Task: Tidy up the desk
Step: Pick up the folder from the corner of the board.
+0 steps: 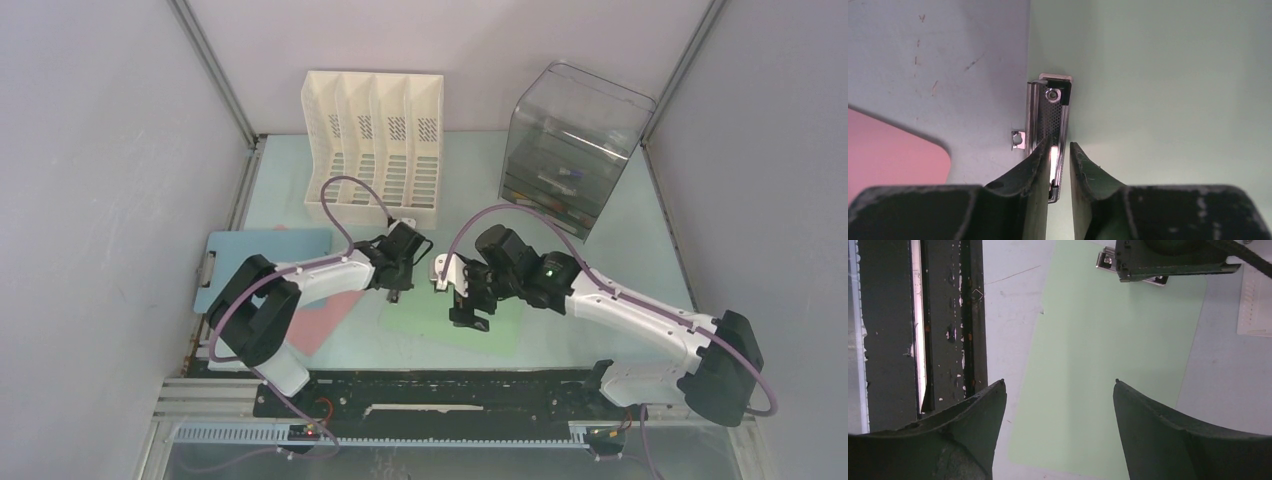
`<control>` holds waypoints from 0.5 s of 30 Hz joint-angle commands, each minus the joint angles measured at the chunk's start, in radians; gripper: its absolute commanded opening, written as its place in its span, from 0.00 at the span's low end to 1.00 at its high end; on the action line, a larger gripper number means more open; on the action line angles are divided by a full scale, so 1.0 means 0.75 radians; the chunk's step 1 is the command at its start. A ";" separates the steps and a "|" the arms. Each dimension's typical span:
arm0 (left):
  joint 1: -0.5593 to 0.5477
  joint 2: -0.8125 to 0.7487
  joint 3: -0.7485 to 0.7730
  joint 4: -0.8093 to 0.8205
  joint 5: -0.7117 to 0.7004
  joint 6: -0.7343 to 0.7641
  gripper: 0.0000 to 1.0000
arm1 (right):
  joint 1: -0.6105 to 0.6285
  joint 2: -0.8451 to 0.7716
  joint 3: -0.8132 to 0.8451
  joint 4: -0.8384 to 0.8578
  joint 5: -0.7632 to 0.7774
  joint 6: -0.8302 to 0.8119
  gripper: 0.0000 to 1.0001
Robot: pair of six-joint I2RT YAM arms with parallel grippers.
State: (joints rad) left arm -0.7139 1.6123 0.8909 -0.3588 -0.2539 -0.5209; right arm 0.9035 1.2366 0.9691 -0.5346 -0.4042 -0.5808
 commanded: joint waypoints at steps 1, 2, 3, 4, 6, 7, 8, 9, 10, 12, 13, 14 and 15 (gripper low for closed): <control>-0.019 0.003 0.035 -0.049 -0.073 0.016 0.27 | -0.035 -0.028 0.010 0.006 -0.045 0.013 0.86; -0.019 0.009 0.036 -0.049 -0.070 0.016 0.27 | -0.042 -0.030 0.011 0.006 -0.054 0.014 0.86; -0.018 0.016 0.036 -0.049 -0.065 0.016 0.27 | -0.050 -0.034 0.010 0.006 -0.061 0.016 0.86; -0.019 0.024 0.035 -0.048 -0.057 0.017 0.27 | -0.058 -0.036 0.011 0.005 -0.067 0.019 0.86; -0.020 0.044 0.033 -0.042 -0.039 0.017 0.26 | -0.077 -0.041 0.010 0.005 -0.082 0.023 0.86; -0.023 0.051 0.033 -0.038 -0.034 0.017 0.24 | -0.086 -0.044 0.010 0.006 -0.089 0.025 0.86; -0.023 0.056 0.033 -0.035 -0.029 0.018 0.21 | -0.094 -0.046 0.011 0.007 -0.097 0.029 0.86; -0.024 0.060 0.033 -0.034 -0.028 0.019 0.17 | -0.101 -0.049 0.011 0.007 -0.103 0.033 0.86; -0.024 0.062 0.037 -0.033 -0.028 0.019 0.11 | -0.108 -0.052 0.011 0.007 -0.110 0.035 0.86; -0.024 0.066 0.046 -0.034 -0.028 0.024 0.01 | -0.128 -0.053 0.010 0.010 -0.135 0.047 0.86; -0.025 0.066 0.049 -0.034 -0.028 0.025 0.00 | -0.141 -0.053 0.011 0.012 -0.153 0.056 0.87; -0.026 0.064 0.051 -0.035 -0.031 0.029 0.00 | -0.160 -0.053 0.010 0.014 -0.175 0.068 0.87; -0.029 0.059 0.051 -0.035 -0.039 0.034 0.00 | -0.187 -0.052 0.009 0.019 -0.201 0.081 0.87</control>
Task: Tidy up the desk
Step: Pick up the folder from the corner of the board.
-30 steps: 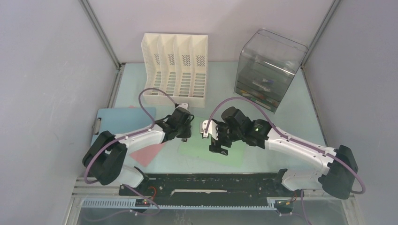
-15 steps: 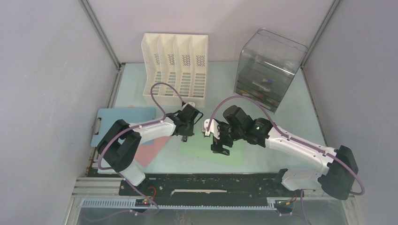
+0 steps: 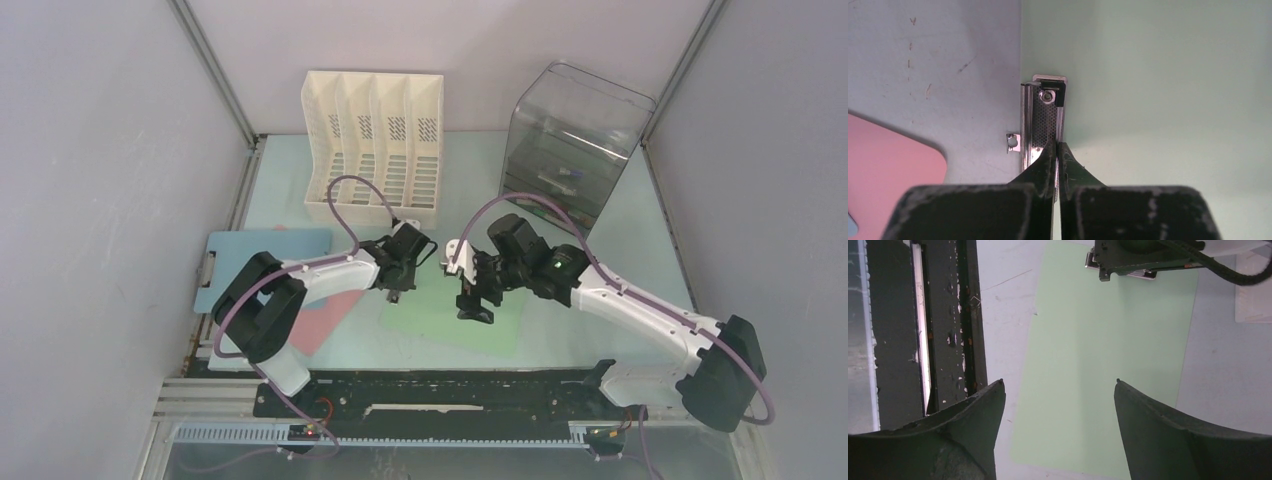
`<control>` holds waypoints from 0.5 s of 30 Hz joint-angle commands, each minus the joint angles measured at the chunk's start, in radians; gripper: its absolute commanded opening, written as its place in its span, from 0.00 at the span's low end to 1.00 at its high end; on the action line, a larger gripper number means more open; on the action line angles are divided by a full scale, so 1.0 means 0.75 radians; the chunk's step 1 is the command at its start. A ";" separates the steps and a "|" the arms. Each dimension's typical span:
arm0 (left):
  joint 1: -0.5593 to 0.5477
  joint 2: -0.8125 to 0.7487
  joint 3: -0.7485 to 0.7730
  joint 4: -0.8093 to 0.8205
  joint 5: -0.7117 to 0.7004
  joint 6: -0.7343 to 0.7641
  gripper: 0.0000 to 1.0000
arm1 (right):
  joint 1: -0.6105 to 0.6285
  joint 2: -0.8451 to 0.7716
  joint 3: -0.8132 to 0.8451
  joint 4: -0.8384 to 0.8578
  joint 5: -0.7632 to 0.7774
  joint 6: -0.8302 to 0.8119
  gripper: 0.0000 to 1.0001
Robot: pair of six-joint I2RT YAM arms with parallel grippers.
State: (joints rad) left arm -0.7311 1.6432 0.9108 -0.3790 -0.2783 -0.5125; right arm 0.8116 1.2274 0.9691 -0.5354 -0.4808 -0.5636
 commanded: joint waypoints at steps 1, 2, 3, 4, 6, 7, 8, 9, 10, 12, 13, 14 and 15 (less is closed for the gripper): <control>-0.013 0.004 0.023 -0.008 -0.025 0.027 0.00 | -0.089 -0.039 0.011 0.024 -0.134 0.074 0.87; -0.025 -0.017 0.020 -0.008 -0.054 0.037 0.00 | -0.114 -0.036 0.011 0.031 -0.162 0.089 0.88; -0.039 -0.043 0.019 -0.008 -0.088 0.048 0.00 | -0.138 -0.034 0.011 0.038 -0.190 0.106 0.89; -0.058 -0.077 0.018 -0.011 -0.119 0.063 0.00 | -0.164 -0.029 0.009 0.042 -0.215 0.121 0.89; -0.090 -0.144 0.026 -0.023 -0.178 0.097 0.00 | -0.207 -0.016 0.012 0.051 -0.267 0.142 0.90; -0.104 -0.176 0.028 -0.027 -0.203 0.120 0.00 | -0.230 -0.005 0.019 0.048 -0.291 0.147 0.91; -0.115 -0.206 0.031 -0.032 -0.228 0.134 0.00 | -0.251 0.014 0.034 0.034 -0.318 0.148 0.92; -0.125 -0.236 0.033 -0.034 -0.241 0.146 0.00 | -0.271 0.041 0.055 0.014 -0.339 0.144 0.92; -0.134 -0.260 0.034 -0.038 -0.253 0.156 0.00 | -0.293 0.072 0.080 -0.010 -0.356 0.139 0.92; -0.152 -0.313 0.040 -0.048 -0.272 0.174 0.00 | -0.327 0.134 0.139 -0.055 -0.384 0.131 0.93; -0.160 -0.333 0.042 -0.050 -0.282 0.183 0.00 | -0.341 0.162 0.165 -0.069 -0.393 0.129 0.93; -0.170 -0.352 0.046 -0.051 -0.291 0.193 0.00 | -0.353 0.189 0.187 -0.078 -0.403 0.130 0.94; -0.181 -0.371 0.049 -0.051 -0.304 0.202 0.00 | -0.364 0.211 0.206 -0.081 -0.414 0.132 0.94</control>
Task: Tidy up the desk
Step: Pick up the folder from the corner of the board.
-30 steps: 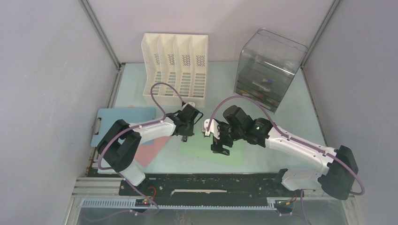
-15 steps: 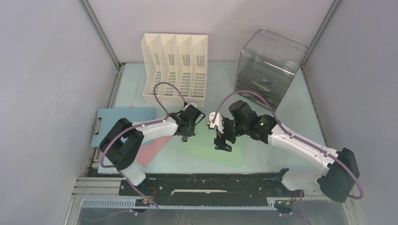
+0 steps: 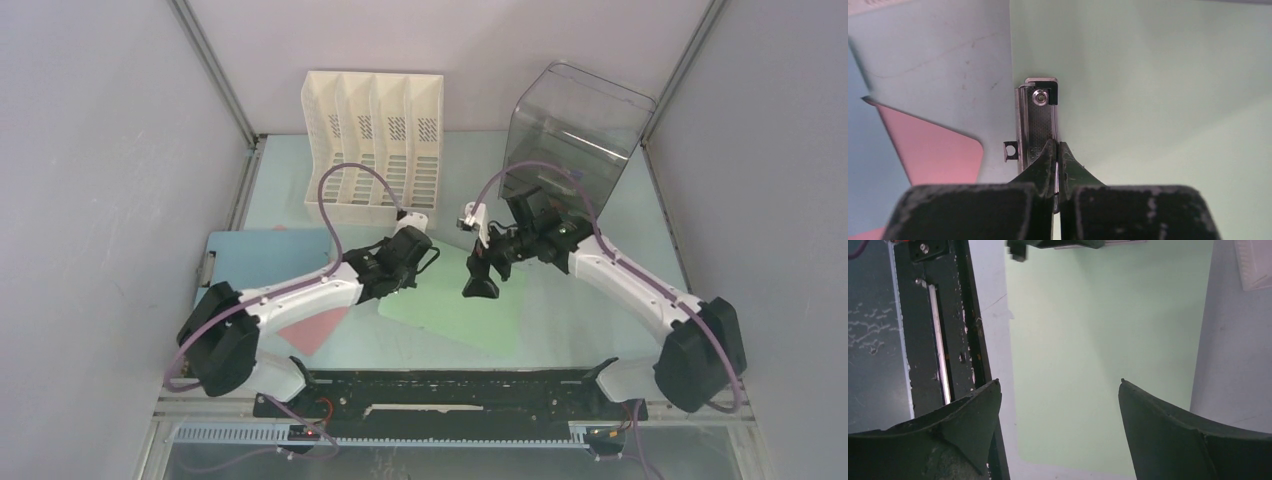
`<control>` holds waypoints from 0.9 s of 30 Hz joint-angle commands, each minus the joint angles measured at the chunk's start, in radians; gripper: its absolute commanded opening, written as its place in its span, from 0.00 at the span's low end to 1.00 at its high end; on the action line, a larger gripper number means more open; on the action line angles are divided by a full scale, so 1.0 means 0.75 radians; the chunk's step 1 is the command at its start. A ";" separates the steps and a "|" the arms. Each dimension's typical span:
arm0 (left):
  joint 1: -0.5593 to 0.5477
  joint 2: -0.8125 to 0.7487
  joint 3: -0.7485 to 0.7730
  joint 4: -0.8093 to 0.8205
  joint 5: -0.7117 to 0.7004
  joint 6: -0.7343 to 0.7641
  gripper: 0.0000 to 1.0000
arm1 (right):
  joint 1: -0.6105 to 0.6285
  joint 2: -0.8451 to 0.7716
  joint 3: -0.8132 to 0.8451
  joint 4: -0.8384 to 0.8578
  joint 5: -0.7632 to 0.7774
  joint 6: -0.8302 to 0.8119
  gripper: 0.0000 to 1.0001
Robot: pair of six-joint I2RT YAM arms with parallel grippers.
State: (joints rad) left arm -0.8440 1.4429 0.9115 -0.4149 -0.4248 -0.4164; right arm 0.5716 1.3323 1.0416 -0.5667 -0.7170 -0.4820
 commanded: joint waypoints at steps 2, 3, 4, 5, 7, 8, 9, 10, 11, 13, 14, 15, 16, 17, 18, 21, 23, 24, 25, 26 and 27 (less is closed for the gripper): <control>-0.053 -0.134 0.052 -0.003 -0.130 0.100 0.00 | -0.063 0.113 0.155 -0.045 -0.124 0.014 0.97; -0.063 -0.146 0.057 -0.003 -0.143 0.111 0.00 | -0.074 0.136 0.187 -0.052 -0.148 0.005 0.98; -0.075 -0.158 0.061 -0.003 -0.155 0.124 0.00 | -0.088 0.177 0.224 -0.065 -0.174 -0.011 0.99; -0.082 -0.168 0.065 -0.001 -0.166 0.139 0.00 | -0.099 0.219 0.268 -0.098 -0.207 -0.048 1.00; -0.092 -0.177 0.071 0.008 -0.178 0.162 0.00 | -0.112 0.331 0.396 -0.208 -0.251 -0.129 1.00; -0.094 -0.178 0.077 0.011 -0.178 0.170 0.00 | -0.111 0.390 0.463 -0.257 -0.246 -0.146 1.00; -0.094 -0.175 0.083 0.011 -0.180 0.176 0.00 | -0.112 0.447 0.541 -0.302 -0.237 -0.156 1.00; -0.097 -0.172 0.090 0.011 -0.180 0.183 0.00 | -0.112 0.501 0.590 -0.324 -0.224 -0.161 1.00; -0.101 -0.171 0.095 0.011 -0.183 0.189 0.00 | -0.112 0.547 0.637 -0.338 -0.210 -0.158 1.00; -0.116 -0.176 0.100 0.015 -0.197 0.203 0.00 | -0.118 0.629 0.712 -0.356 -0.190 -0.153 1.00; -0.122 -0.182 0.099 0.018 -0.203 0.210 0.00 | -0.124 0.666 0.748 -0.365 -0.186 -0.148 1.00; -0.132 -0.191 0.098 0.022 -0.211 0.216 0.00 | -0.134 0.700 0.781 -0.379 -0.190 -0.151 1.00; -0.139 -0.200 0.094 0.029 -0.219 0.223 0.00 | -0.142 0.735 0.817 -0.404 -0.197 -0.159 1.00; -0.148 -0.209 0.091 0.037 -0.225 0.231 0.00 | -0.148 0.783 0.856 -0.433 -0.192 -0.169 1.00; -0.156 -0.216 0.088 0.047 -0.233 0.239 0.00 | -0.151 0.817 0.887 -0.465 -0.181 -0.183 1.00; -0.174 -0.227 0.092 0.058 -0.243 0.249 0.00 | -0.156 0.874 0.933 -0.478 -0.171 -0.191 1.00; -0.184 -0.223 0.096 0.058 -0.250 0.250 0.00 | -0.160 0.904 0.949 -0.479 -0.178 -0.193 1.00; -0.187 -0.221 0.099 0.057 -0.254 0.250 0.00 | -0.162 0.919 0.957 -0.479 -0.179 -0.193 1.00; -0.190 -0.219 0.101 0.058 -0.256 0.250 0.00 | -0.166 0.932 0.965 -0.479 -0.179 -0.191 1.00; -0.194 -0.218 0.101 0.058 -0.256 0.249 0.00 | -0.169 0.944 0.969 -0.479 -0.179 -0.190 1.00; -0.197 -0.218 0.101 0.058 -0.256 0.248 0.00 | -0.172 0.953 0.972 -0.479 -0.182 -0.191 1.00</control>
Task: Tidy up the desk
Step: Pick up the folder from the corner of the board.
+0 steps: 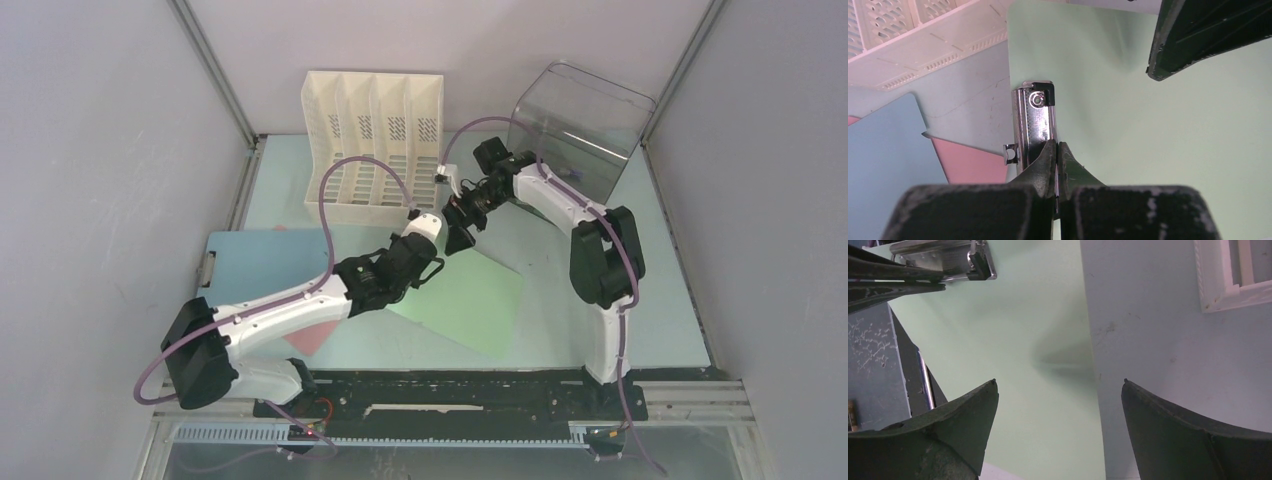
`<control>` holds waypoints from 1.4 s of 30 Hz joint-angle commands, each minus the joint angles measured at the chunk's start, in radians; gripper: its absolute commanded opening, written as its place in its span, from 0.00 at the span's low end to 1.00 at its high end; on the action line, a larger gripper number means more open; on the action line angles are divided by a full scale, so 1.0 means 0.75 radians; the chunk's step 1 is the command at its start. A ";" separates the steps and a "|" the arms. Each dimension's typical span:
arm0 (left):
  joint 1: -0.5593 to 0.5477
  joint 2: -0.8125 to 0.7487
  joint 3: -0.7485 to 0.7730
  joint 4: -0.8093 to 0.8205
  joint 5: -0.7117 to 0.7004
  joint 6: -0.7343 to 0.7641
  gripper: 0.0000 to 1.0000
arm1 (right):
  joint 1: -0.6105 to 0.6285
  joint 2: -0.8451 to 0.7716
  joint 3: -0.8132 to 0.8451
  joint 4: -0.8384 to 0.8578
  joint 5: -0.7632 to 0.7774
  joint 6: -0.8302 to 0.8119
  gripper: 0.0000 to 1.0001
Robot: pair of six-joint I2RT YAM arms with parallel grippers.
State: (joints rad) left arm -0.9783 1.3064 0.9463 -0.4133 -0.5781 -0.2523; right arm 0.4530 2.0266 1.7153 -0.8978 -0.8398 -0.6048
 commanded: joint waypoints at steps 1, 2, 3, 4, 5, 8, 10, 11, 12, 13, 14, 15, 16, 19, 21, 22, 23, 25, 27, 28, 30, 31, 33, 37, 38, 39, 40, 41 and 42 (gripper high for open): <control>-0.023 -0.036 0.057 0.056 -0.053 0.030 0.00 | -0.018 0.036 0.076 -0.038 -0.020 -0.028 1.00; -0.026 -0.034 0.060 0.056 -0.054 0.030 0.00 | -0.023 0.043 0.075 -0.038 -0.025 -0.030 1.00; -0.031 -0.034 0.063 0.056 -0.054 0.030 0.00 | -0.026 0.048 0.075 -0.040 -0.035 -0.034 1.00; -0.035 -0.034 0.065 0.056 -0.056 0.030 0.00 | -0.029 0.054 0.075 -0.046 -0.047 -0.039 1.00; -0.039 -0.032 0.069 0.056 -0.057 0.031 0.00 | -0.028 0.061 0.077 -0.051 -0.054 -0.042 1.00; -0.050 -0.027 0.083 0.056 -0.067 0.035 0.00 | -0.031 0.089 0.082 -0.068 -0.084 -0.060 1.00; -0.055 -0.026 0.088 0.056 -0.072 0.036 0.00 | -0.031 0.104 0.085 -0.104 -0.129 -0.086 0.99; -0.057 -0.025 0.088 0.056 -0.075 0.036 0.00 | -0.031 0.111 0.086 -0.121 -0.158 -0.099 0.99; -0.058 -0.024 0.087 0.055 -0.078 0.035 0.00 | -0.031 0.115 0.086 -0.136 -0.187 -0.112 0.98; -0.059 -0.022 0.087 0.059 -0.081 0.035 0.00 | -0.031 0.118 0.085 -0.147 -0.209 -0.119 0.97; -0.061 -0.022 0.086 0.062 -0.083 0.035 0.00 | -0.031 0.123 0.086 -0.154 -0.227 -0.124 0.95; -0.062 -0.020 0.085 0.065 -0.084 0.034 0.00 | -0.031 0.125 0.086 -0.162 -0.244 -0.130 0.94; -0.064 -0.019 0.084 0.066 -0.084 0.034 0.00 | -0.031 0.126 0.087 -0.167 -0.258 -0.135 0.91; -0.066 -0.016 0.081 0.069 -0.092 0.032 0.00 | -0.035 0.130 0.098 -0.197 -0.312 -0.151 0.80; -0.066 -0.019 0.077 0.072 -0.098 0.030 0.00 | -0.038 0.139 0.114 -0.233 -0.334 -0.175 0.67; -0.066 -0.021 0.072 0.075 -0.100 0.028 0.00 | -0.039 0.145 0.123 -0.246 -0.334 -0.183 0.58; -0.066 -0.025 0.066 0.078 -0.103 0.026 0.00 | -0.039 0.153 0.134 -0.268 -0.335 -0.196 0.49; -0.066 -0.029 0.052 0.085 -0.110 0.018 0.00 | -0.046 0.165 0.155 -0.306 -0.340 -0.214 0.32; -0.066 -0.031 0.037 0.088 -0.116 0.009 0.00 | -0.055 0.174 0.170 -0.335 -0.360 -0.238 0.22; -0.066 -0.033 0.028 0.090 -0.119 0.001 0.00 | -0.062 0.174 0.171 -0.341 -0.368 -0.240 0.17; -0.066 -0.039 0.009 0.094 -0.126 -0.013 0.00 | -0.069 0.169 0.171 -0.358 -0.384 -0.264 0.10; -0.066 -0.042 0.001 0.100 -0.129 -0.019 0.00 | -0.073 0.163 0.169 -0.370 -0.390 -0.278 0.04; -0.066 -0.055 -0.016 0.103 -0.141 -0.035 0.00 | -0.077 0.150 0.167 -0.394 -0.400 -0.308 0.00; -0.066 -0.118 -0.049 0.111 -0.136 -0.064 0.14 | -0.080 0.098 0.132 -0.393 -0.400 -0.319 0.00; -0.066 -0.147 -0.076 0.123 -0.128 -0.075 0.26 | -0.083 0.080 0.120 -0.382 -0.400 -0.318 0.00; -0.066 -0.186 -0.103 0.140 -0.120 -0.090 0.36 | -0.085 0.059 0.107 -0.372 -0.400 -0.310 0.00; -0.066 -0.228 -0.139 0.160 -0.110 -0.106 0.45 | -0.088 0.040 0.092 -0.361 -0.399 -0.303 0.00; -0.066 -0.285 -0.186 0.199 -0.093 -0.121 0.54 | -0.088 0.007 0.076 -0.350 -0.395 -0.296 0.00; -0.066 -0.346 -0.234 0.237 -0.071 -0.132 0.60 | -0.088 -0.021 0.059 -0.337 -0.391 -0.290 0.00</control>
State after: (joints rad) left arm -1.0237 1.1942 0.8467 -0.3363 -0.6456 -0.3000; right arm 0.3985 2.1311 1.7859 -1.1835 -1.1107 -0.7963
